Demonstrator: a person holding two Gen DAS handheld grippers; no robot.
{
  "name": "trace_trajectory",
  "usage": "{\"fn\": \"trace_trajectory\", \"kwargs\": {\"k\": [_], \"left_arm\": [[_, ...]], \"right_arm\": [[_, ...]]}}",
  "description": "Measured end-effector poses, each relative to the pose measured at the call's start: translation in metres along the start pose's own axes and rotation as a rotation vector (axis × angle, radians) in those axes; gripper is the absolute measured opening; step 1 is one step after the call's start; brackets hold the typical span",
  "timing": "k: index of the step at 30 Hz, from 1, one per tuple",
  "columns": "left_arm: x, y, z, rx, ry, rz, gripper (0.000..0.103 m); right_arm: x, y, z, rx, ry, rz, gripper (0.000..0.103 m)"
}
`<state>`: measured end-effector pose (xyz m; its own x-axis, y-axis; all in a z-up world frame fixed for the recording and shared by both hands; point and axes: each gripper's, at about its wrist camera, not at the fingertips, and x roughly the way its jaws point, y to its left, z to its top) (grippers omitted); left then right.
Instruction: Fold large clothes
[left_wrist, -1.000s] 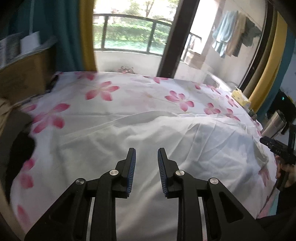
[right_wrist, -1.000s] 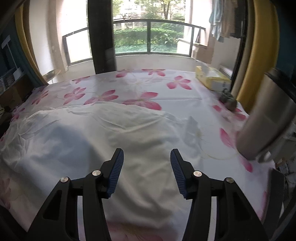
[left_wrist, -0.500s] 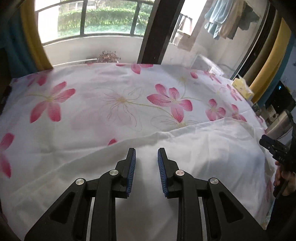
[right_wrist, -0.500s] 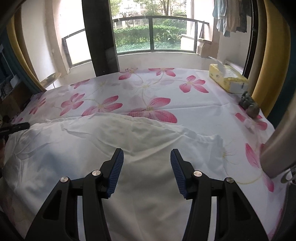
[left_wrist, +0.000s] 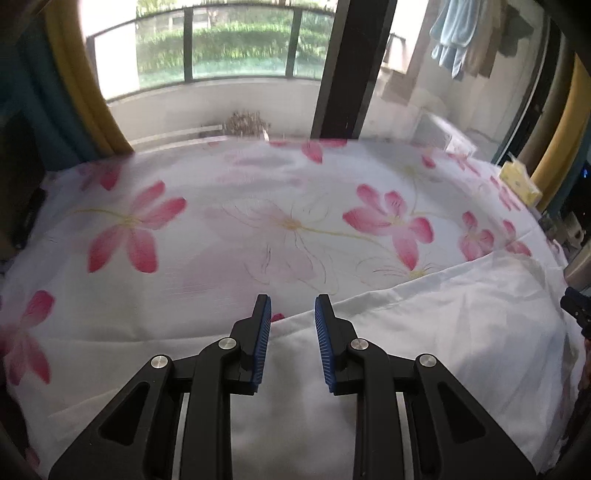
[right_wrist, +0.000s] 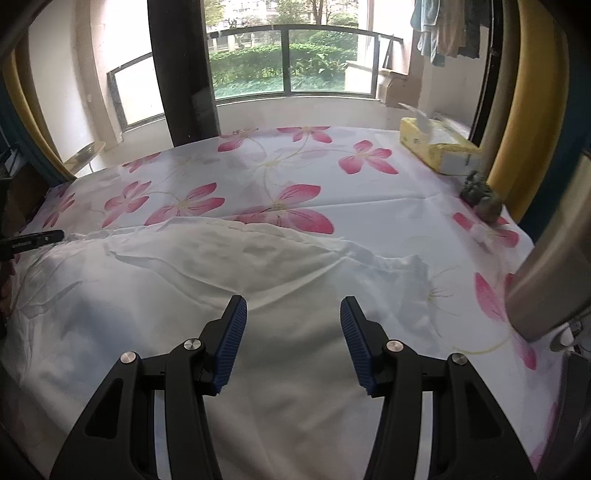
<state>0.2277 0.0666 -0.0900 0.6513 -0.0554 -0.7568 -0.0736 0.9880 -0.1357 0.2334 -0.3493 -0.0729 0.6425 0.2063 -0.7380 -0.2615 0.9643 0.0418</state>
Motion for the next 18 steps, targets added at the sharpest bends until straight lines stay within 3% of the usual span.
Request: {"fn": "trace_trajectory", "kwargs": {"k": [4, 8, 15, 18], "left_arm": [[-0.035, -0.018, -0.012, 0.038, -0.072, -0.013, 0.026], [-0.058, -0.044, -0.032, 0.103, -0.105, -0.074, 0.026], [-0.048, -0.067, -0.063, 0.143, 0.012, -0.122, 0.026], [-0.057, -0.071, -0.075, 0.136, 0.011, -0.134, 0.026]], "right_arm": [[-0.012, -0.001, -0.003, 0.004, -0.014, -0.022, 0.053], [-0.025, 0.003, -0.008, 0.012, -0.038, -0.014, 0.053], [-0.037, 0.025, -0.025, -0.028, -0.034, 0.023, 0.056], [-0.044, 0.028, -0.034, -0.033, -0.031, 0.027, 0.057]]}}
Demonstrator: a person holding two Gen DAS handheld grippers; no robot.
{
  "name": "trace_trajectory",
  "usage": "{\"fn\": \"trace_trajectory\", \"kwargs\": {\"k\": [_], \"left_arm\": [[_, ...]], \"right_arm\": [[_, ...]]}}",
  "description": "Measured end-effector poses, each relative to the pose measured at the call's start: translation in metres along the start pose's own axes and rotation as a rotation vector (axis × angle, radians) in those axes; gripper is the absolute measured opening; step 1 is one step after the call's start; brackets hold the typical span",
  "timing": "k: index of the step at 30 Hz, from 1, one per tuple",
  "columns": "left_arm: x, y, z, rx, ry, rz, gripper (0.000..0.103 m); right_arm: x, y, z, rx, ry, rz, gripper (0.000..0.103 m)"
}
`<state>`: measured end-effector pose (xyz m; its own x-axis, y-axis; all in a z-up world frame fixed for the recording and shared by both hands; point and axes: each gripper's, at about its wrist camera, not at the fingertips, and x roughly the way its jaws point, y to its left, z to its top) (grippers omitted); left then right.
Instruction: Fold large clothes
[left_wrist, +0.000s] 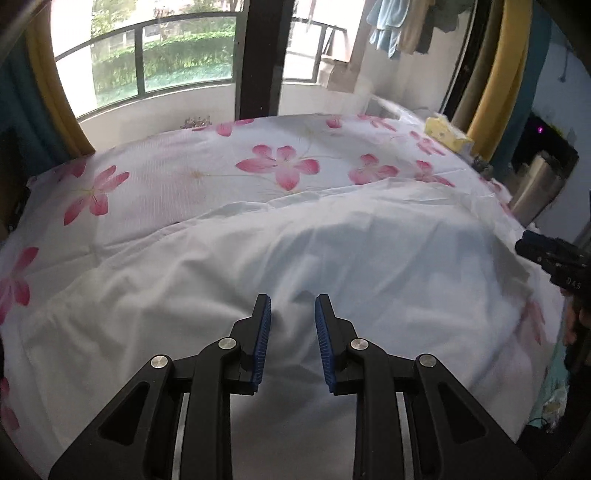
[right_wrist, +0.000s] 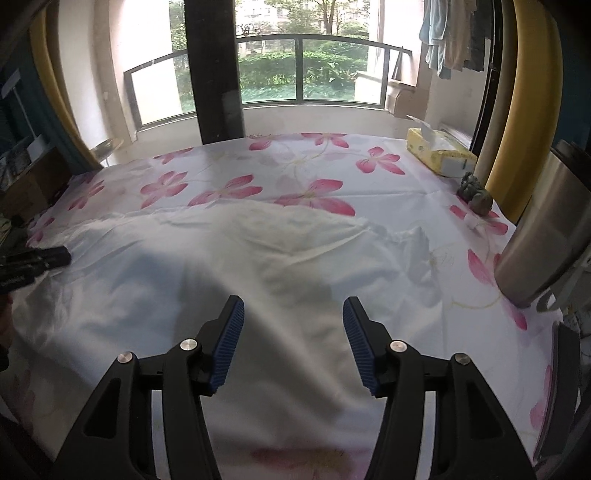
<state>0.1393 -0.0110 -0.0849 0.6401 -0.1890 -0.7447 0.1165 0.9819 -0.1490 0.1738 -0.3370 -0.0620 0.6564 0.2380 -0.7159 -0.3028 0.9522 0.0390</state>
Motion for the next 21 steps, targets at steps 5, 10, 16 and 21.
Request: {"fn": "trace_trajectory", "kwargs": {"k": [5, 10, 16, 21], "left_arm": [[-0.019, -0.012, -0.017, -0.001, -0.028, -0.023, 0.026], [-0.024, -0.016, -0.038, -0.007, -0.007, -0.027, 0.026], [-0.03, -0.017, -0.055, -0.022, 0.008, -0.017, 0.026], [-0.025, -0.017, -0.058, -0.039, 0.025, -0.009, 0.026]], "right_arm": [[-0.018, 0.003, -0.016, 0.002, -0.011, 0.016, 0.068], [-0.024, 0.006, -0.041, 0.005, 0.016, 0.02, 0.079], [-0.022, 0.007, -0.07, 0.034, 0.064, 0.042, 0.08], [-0.019, -0.002, -0.078, 0.125, 0.086, 0.108, 0.081]]}}
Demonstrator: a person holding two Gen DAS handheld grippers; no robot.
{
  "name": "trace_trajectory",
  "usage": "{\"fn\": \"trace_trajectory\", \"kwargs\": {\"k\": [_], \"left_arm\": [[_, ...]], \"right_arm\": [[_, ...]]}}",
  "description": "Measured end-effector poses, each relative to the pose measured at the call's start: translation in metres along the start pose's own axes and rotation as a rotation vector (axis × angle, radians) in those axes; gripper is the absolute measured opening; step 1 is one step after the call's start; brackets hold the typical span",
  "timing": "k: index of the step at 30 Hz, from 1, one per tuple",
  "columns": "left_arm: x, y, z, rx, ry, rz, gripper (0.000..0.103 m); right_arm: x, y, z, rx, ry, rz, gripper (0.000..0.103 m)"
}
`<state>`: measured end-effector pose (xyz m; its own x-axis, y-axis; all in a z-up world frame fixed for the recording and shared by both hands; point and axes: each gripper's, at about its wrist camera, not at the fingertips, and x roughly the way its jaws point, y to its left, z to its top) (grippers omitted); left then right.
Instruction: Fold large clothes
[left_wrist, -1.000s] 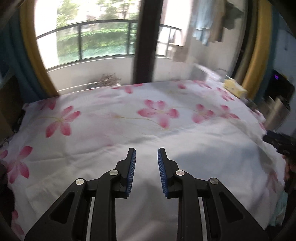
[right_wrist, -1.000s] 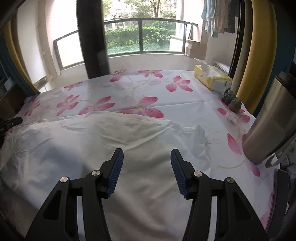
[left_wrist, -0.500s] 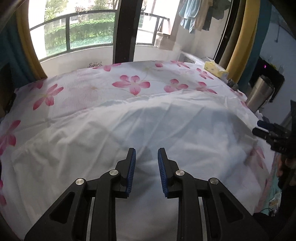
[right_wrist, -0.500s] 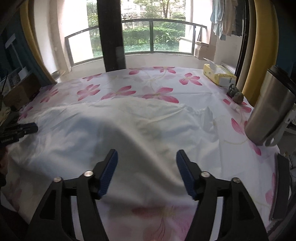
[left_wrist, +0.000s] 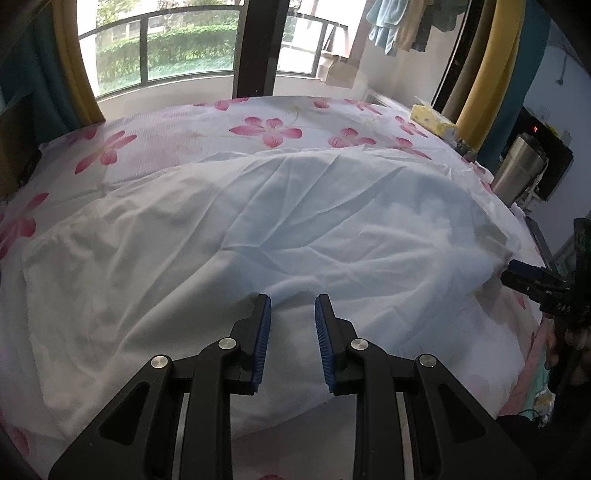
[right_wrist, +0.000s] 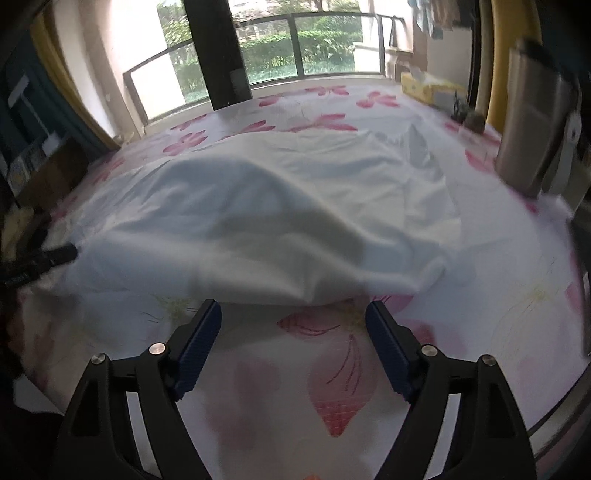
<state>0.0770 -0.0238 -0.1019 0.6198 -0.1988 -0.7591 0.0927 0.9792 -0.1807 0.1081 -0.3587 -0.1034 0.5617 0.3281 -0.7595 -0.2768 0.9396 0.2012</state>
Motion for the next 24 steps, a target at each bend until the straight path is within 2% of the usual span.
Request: {"fn": "trace_trajectory", "kwargs": {"k": [12, 18, 24], "left_arm": [[0.001, -0.003, 0.02, 0.006, -0.005, 0.015, 0.026], [0.0, -0.013, 0.044, 0.019, -0.046, 0.007, 0.026], [0.023, -0.025, 0.065, 0.027, -0.05, -0.009, 0.026]], "right_arm": [[0.023, 0.006, 0.024, -0.003, -0.02, 0.037, 0.097], [0.037, 0.004, 0.044, 0.017, -0.02, 0.064, 0.098], [0.049, 0.001, 0.062, 0.043, -0.034, 0.117, 0.098]]}}
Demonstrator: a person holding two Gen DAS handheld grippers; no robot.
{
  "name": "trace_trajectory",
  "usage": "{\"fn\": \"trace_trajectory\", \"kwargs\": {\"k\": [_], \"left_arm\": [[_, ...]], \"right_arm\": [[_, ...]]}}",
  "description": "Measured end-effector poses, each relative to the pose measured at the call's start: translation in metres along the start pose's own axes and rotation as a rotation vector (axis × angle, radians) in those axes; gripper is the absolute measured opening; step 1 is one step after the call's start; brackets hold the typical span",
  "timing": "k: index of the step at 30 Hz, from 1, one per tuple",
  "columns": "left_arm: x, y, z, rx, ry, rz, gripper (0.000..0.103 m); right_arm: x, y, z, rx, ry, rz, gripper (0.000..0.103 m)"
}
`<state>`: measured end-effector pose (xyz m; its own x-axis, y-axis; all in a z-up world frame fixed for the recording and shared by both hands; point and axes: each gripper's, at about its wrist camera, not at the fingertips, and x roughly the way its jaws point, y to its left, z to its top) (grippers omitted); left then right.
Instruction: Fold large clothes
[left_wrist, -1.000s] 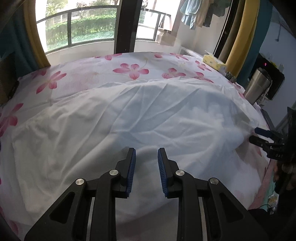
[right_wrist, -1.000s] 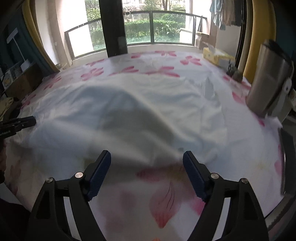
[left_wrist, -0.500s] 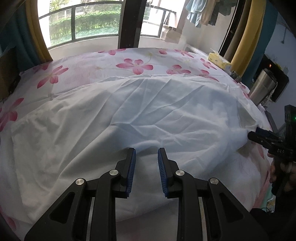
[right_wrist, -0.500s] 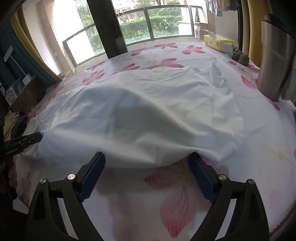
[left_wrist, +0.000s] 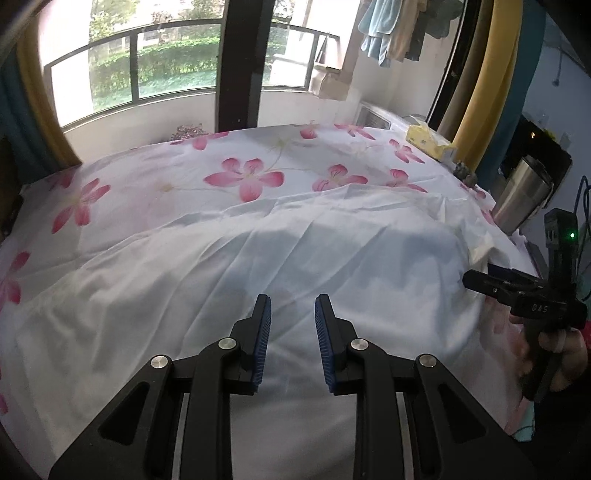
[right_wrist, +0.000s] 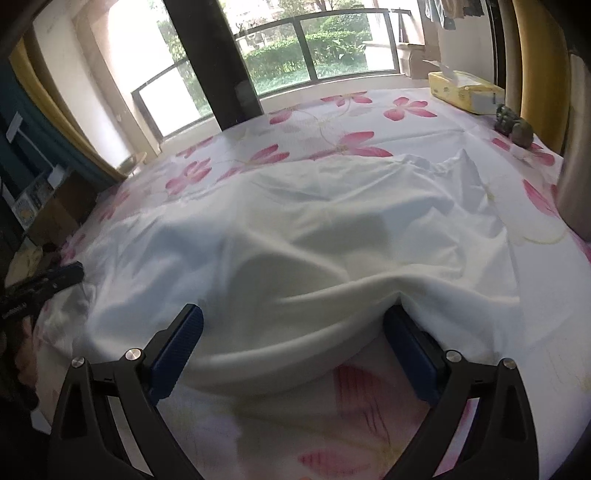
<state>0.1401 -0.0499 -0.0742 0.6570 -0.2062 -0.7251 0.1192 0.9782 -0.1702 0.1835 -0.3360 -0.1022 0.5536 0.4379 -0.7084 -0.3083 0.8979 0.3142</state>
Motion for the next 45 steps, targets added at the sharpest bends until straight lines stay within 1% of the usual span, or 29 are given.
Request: {"fn": "trace_trajectory", "kwargs": {"k": [2, 5, 8, 16, 19, 23, 24, 25, 26, 27, 28, 29, 30, 32, 33, 36, 39, 43, 45], "left_arm": [[0.012, -0.002, 0.004, -0.011, 0.014, -0.005, 0.026], [0.028, -0.005, 0.006, -0.034, 0.032, -0.034, 0.026], [0.048, -0.006, 0.004, -0.029, 0.081, -0.027, 0.026], [0.052, -0.003, 0.0, -0.025, 0.048, -0.043, 0.026], [0.052, -0.003, -0.001, -0.021, 0.037, -0.042, 0.026], [0.051, -0.005, -0.002, -0.004, 0.036, -0.041, 0.026], [0.051, -0.004, -0.002, -0.003, 0.038, -0.044, 0.026], [0.051, -0.003, -0.001, -0.007, 0.041, -0.05, 0.026], [0.051, -0.002, 0.0, -0.013, 0.045, -0.058, 0.026], [0.052, -0.001, 0.0, -0.016, 0.047, -0.063, 0.026], [0.052, 0.0, 0.001, -0.019, 0.048, -0.07, 0.026], [0.052, 0.0, 0.001, -0.021, 0.048, -0.073, 0.026], [0.053, -0.001, 0.002, -0.021, 0.049, -0.074, 0.026], [0.055, -0.002, 0.003, -0.016, 0.051, -0.071, 0.026], [0.055, -0.003, 0.004, -0.013, 0.051, -0.07, 0.026], [0.055, -0.004, 0.003, -0.009, 0.048, -0.068, 0.026], [0.054, -0.001, 0.002, -0.016, 0.04, -0.081, 0.026], [0.052, 0.005, 0.0, -0.047, 0.019, -0.106, 0.026], [0.049, 0.008, 0.001, -0.073, 0.032, -0.107, 0.026]], "right_arm": [[0.003, -0.002, 0.005, 0.027, -0.008, 0.022, 0.098], [0.007, -0.006, 0.013, 0.064, -0.014, 0.074, 0.098], [0.013, -0.009, 0.02, 0.084, -0.018, 0.131, 0.098], [0.029, -0.008, 0.035, 0.142, -0.014, 0.214, 0.098], [0.032, -0.005, 0.036, 0.159, -0.027, 0.229, 0.098], [0.04, 0.002, 0.041, 0.15, -0.037, 0.222, 0.098], [0.042, 0.006, 0.043, 0.137, -0.03, 0.222, 0.082], [0.046, 0.009, 0.045, 0.121, -0.015, 0.22, 0.06], [0.05, 0.011, 0.047, 0.104, -0.005, 0.208, 0.057], [0.051, 0.011, 0.048, 0.1, -0.006, 0.212, 0.05], [0.052, 0.012, 0.049, 0.086, -0.004, 0.212, 0.032], [0.05, 0.016, 0.051, 0.052, -0.009, 0.211, 0.028], [0.046, 0.018, 0.052, 0.031, -0.019, 0.221, 0.019], [0.04, 0.026, 0.054, -0.008, -0.032, 0.218, 0.017], [0.034, 0.034, 0.056, -0.047, -0.044, 0.205, 0.016], [0.02, 0.043, 0.06, -0.081, -0.078, 0.206, 0.016], [0.005, 0.058, 0.066, -0.133, -0.11, 0.209, 0.015], [-0.008, 0.081, 0.071, -0.185, -0.135, 0.231, 0.012], [-0.013, 0.095, 0.072, -0.216, -0.144, 0.237, 0.012]]}}
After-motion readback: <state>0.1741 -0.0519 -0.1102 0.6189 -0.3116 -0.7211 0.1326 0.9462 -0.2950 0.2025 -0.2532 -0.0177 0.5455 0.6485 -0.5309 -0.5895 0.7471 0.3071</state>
